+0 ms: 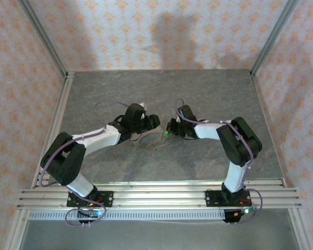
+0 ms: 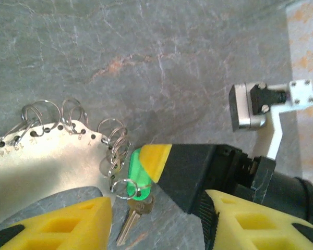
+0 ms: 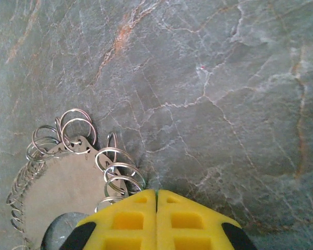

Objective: Put the keys on the keyring

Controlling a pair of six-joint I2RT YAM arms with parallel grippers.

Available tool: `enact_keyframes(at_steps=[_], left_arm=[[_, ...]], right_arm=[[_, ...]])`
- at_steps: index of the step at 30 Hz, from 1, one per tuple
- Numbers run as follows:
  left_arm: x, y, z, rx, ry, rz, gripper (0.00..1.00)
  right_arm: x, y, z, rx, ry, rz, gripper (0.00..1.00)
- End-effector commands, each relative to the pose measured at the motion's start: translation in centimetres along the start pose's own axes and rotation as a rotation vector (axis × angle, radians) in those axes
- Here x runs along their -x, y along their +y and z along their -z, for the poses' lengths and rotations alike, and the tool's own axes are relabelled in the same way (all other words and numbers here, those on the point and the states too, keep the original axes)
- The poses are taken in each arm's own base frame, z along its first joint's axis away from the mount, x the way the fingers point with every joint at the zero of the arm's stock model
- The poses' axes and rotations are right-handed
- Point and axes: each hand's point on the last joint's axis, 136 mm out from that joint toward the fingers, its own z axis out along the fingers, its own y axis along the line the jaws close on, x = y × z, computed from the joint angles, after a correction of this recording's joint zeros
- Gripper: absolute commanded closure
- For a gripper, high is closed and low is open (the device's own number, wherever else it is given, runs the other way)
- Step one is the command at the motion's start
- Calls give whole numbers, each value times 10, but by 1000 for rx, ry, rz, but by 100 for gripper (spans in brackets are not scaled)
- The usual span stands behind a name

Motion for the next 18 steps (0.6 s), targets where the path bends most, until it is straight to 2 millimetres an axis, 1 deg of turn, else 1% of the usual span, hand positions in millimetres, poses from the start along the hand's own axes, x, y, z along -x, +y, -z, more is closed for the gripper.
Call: enact_keyframes(at_steps=[1, 5, 11, 14, 18], left_arm=[[-7, 5, 1, 77, 36, -97, 57], [-14, 1, -2, 62, 77, -165, 58], [-26, 0, -8, 87, 178, -343, 58], [-32, -4, -12, 87, 223, -416, 58], [-39, -7, -18, 109, 276, -514, 59]], right_arm=[[-2, -16, 2, -53, -22, -34, 100], [-4, -21, 4, -69, -26, -37, 100], [-7, -32, 6, -108, -37, -54, 100], [-9, -36, 9, -119, -41, -56, 100], [-10, -38, 11, -123, -44, -55, 100]])
